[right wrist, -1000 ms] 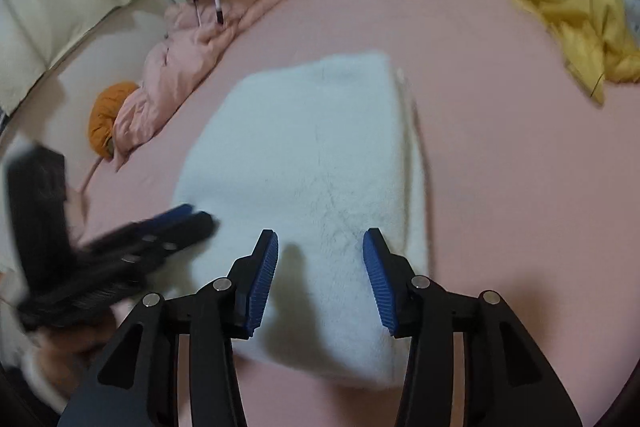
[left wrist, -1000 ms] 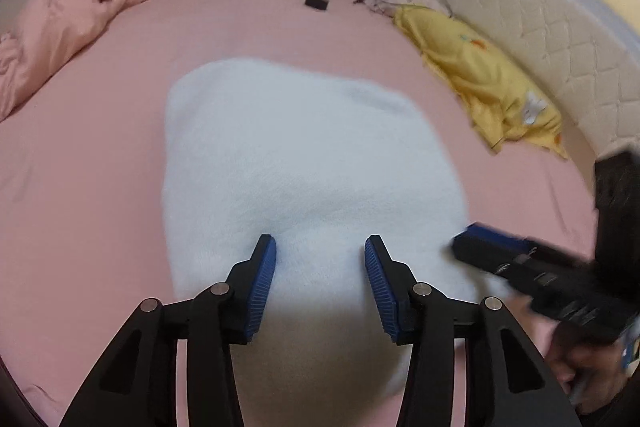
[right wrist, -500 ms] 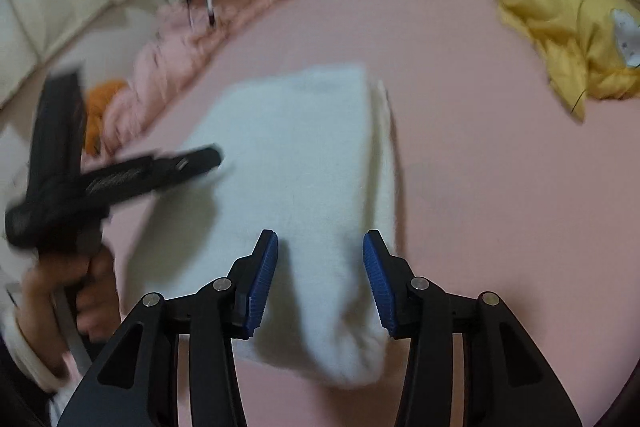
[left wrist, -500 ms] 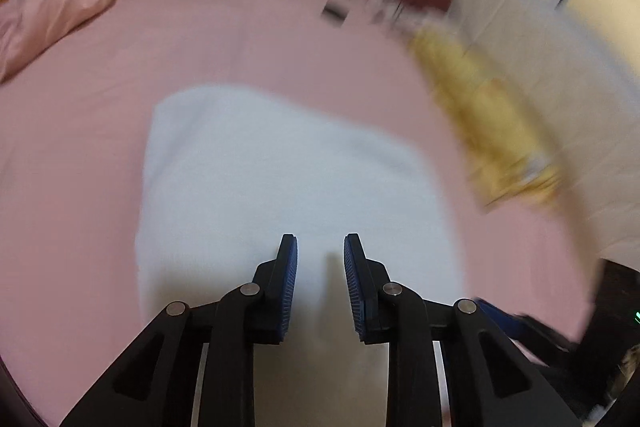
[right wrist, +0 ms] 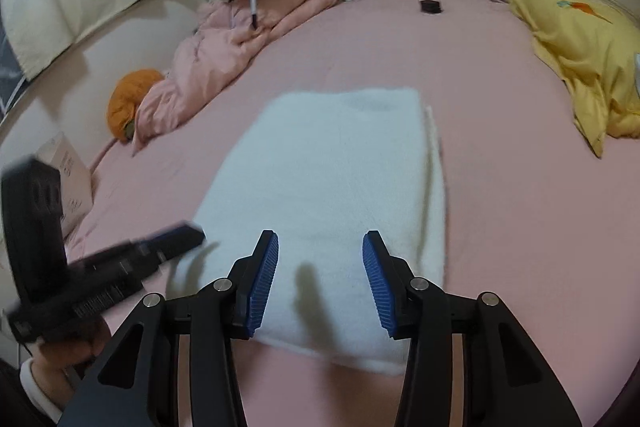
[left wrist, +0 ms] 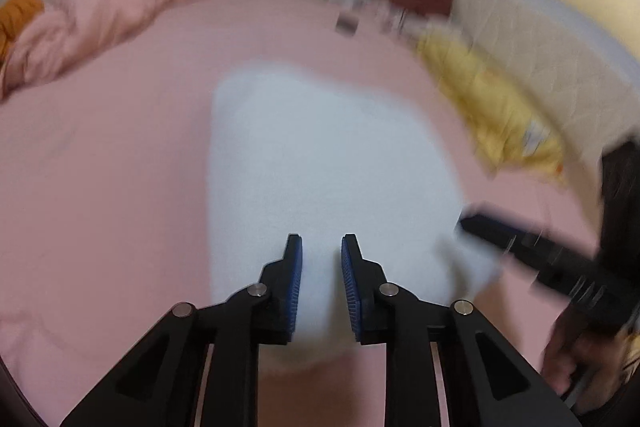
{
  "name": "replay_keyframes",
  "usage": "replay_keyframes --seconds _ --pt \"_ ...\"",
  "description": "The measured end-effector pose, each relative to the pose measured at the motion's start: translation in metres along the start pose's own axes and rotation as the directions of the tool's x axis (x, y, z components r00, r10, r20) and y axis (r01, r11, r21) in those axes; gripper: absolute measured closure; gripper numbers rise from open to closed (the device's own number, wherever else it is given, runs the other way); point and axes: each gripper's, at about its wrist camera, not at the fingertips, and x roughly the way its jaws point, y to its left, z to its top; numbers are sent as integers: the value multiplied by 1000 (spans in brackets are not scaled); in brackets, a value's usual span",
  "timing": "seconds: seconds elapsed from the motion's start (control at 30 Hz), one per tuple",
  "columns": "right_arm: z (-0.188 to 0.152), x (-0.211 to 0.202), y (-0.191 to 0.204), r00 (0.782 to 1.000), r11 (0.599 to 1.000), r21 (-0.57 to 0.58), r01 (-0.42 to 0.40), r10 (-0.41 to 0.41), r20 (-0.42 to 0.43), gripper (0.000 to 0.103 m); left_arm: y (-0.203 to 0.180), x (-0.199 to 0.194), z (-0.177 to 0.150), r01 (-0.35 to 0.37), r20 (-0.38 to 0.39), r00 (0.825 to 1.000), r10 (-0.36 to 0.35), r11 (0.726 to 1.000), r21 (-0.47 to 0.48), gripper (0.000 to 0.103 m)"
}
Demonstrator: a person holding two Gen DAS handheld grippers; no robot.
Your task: Fold clothes
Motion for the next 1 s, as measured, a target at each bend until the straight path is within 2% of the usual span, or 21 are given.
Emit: replay_keyframes --seconds 0.1,0.13,0.2,0.27,0.3,0.33,0.43,0.5,0.57,0.6,0.63,0.7,0.8,0.87,0.9,0.97,1.0 --pt "-9 17 -16 999 999 46 7 -5 -36 58 3 4 -4 10 1 1000 -10 1000 -6 83" --pt "-8 11 -11 1000 999 32 14 -13 -19 58 1 3 3 -5 -19 1000 5 1000 -28 83" --pt "-8 -2 -1 999 1000 3 28 -28 14 58 -6 -14 10 -6 7 1000 6 999 -49 83" --pt "-11 -11 6 999 999 -16 29 -28 36 58 -13 -25 3 -12 23 1000 13 999 -31 82" --pt "-14 -16 9 999 999 -23 27 -25 44 58 -12 -16 -4 -32 -11 999 32 999 -26 82" --pt "-16 -15 10 999 999 -26 35 -34 35 58 -11 -7 -10 -50 -39 998 49 999 -20 82" --pt "-27 12 4 992 994 -26 105 -106 -62 58 -10 -1 -16 -59 -29 998 58 998 -13 82" --pt "-33 16 8 988 987 -68 147 -150 -44 58 -14 -12 -15 -44 -3 999 44 999 -18 82" --pt "-33 2 22 983 976 -117 182 -184 -7 58 -19 -28 -15 -23 49 999 24 1000 -13 77" --pt "-34 -1 26 980 972 -131 196 -198 -1 58 -20 -32 -18 -36 66 997 36 999 2 68" --pt "-37 4 24 978 971 -129 203 -207 -18 58 -19 -26 -24 -77 44 996 76 997 20 62" --pt "-43 13 21 974 969 -127 214 -221 -49 58 -12 3 -32 -136 -88 986 141 989 52 63" --pt "-50 21 20 970 961 -152 232 -241 -41 57 -17 -4 -35 -145 -64 986 152 984 99 62" --pt "-54 6 27 968 958 -144 247 -249 2 57 -18 -31 -34 -103 -16 994 104 991 83 62" --pt "-58 -4 31 968 959 -133 251 -250 26 57 -17 -44 -35 -96 5 995 96 992 77 61" --pt "-64 -23 38 965 960 -109 258 -251 73 53 -13 -69 -42 -99 25 995 97 992 73 41" --pt "-67 -33 42 963 960 -98 261 -252 96 38 -9 -82 -48 -103 38 994 101 992 69 27"
